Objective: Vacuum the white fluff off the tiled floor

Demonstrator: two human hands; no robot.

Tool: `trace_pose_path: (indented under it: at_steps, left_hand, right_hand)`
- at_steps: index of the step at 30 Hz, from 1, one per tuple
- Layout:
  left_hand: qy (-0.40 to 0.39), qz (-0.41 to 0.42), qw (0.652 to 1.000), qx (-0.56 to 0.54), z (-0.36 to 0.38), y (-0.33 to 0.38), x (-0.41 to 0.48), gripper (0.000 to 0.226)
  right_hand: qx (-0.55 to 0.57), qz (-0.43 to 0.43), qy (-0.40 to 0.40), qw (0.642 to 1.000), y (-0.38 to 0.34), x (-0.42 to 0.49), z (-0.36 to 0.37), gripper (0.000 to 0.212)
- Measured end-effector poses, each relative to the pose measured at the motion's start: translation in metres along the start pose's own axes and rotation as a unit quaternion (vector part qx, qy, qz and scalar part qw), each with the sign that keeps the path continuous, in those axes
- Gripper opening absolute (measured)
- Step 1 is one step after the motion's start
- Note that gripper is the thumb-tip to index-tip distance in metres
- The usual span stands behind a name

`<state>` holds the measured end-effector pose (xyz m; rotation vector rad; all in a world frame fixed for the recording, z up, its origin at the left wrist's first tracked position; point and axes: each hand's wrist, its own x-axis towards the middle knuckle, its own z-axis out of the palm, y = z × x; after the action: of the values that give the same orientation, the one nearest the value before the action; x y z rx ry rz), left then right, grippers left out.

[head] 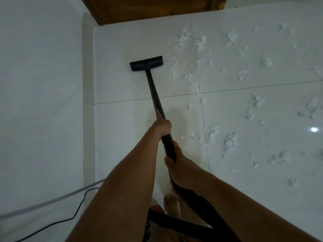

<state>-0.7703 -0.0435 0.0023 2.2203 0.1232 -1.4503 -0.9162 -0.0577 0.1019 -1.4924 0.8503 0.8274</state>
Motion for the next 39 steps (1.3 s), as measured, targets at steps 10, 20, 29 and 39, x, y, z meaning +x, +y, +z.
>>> trace_pose_path:
  at_steps: [10, 20, 29, 39]
  left_hand:
    - [-0.008, 0.002, 1.000, 0.011, 0.030, -0.048, -0.032, 0.077]
    - [-0.016, 0.006, 0.999, 0.033, 0.085, -0.129, -0.076, 0.077]
    - [-0.019, 0.005, 0.999, 0.035, 0.137, -0.175, -0.122, 0.078]
    - [-0.008, 0.003, 0.999, 0.053, 0.215, -0.242, -0.182, 0.079]
  right_hand:
    - [-0.022, -0.002, 0.014, 1.000, 0.044, -0.030, 0.035, 0.065]
    - [-0.022, 0.023, -0.010, 0.999, 0.117, -0.085, 0.095, 0.066]
    - [0.041, 0.016, -0.016, 0.999, 0.187, -0.120, 0.125, 0.069]
    - [0.097, 0.006, -0.024, 0.995, 0.280, -0.183, 0.162, 0.061]
